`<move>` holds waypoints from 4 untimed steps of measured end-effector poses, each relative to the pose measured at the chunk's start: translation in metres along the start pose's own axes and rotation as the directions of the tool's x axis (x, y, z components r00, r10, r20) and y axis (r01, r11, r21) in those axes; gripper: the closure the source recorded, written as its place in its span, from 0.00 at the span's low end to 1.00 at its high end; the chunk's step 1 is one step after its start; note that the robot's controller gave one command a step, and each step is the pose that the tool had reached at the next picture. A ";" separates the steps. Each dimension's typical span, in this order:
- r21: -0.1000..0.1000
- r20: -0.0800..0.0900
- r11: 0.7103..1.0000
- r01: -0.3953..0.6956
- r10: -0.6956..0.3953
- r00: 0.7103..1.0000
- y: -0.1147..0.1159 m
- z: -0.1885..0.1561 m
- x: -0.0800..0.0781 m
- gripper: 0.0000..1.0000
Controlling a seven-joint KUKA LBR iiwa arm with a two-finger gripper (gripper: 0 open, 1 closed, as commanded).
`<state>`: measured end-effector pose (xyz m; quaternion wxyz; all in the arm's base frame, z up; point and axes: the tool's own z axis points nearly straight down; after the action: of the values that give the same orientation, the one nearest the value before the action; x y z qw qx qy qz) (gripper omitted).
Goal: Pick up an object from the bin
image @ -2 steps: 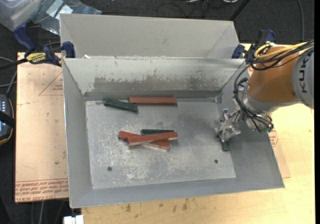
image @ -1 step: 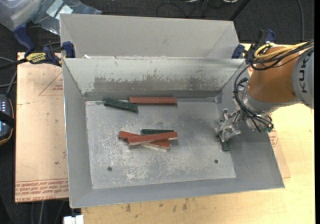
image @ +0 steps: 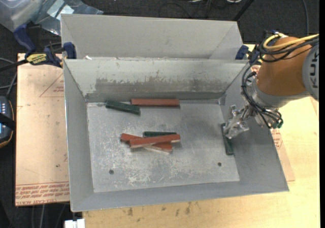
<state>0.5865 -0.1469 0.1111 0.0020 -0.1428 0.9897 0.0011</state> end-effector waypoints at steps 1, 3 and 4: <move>0.001 -0.001 1.000 -0.004 0.004 1.000 -0.007 -0.013 -0.007 0.00; -0.001 0.009 0.931 0.365 -0.365 0.931 -0.004 0.034 -0.020 1.00; -0.001 0.009 0.931 0.364 -0.364 0.931 -0.004 0.034 -0.020 1.00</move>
Offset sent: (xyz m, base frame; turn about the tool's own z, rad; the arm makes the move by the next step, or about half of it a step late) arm 0.0000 0.0000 0.0000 0.0000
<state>0.6073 -0.1452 0.0767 0.0062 -0.3239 0.9461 0.0025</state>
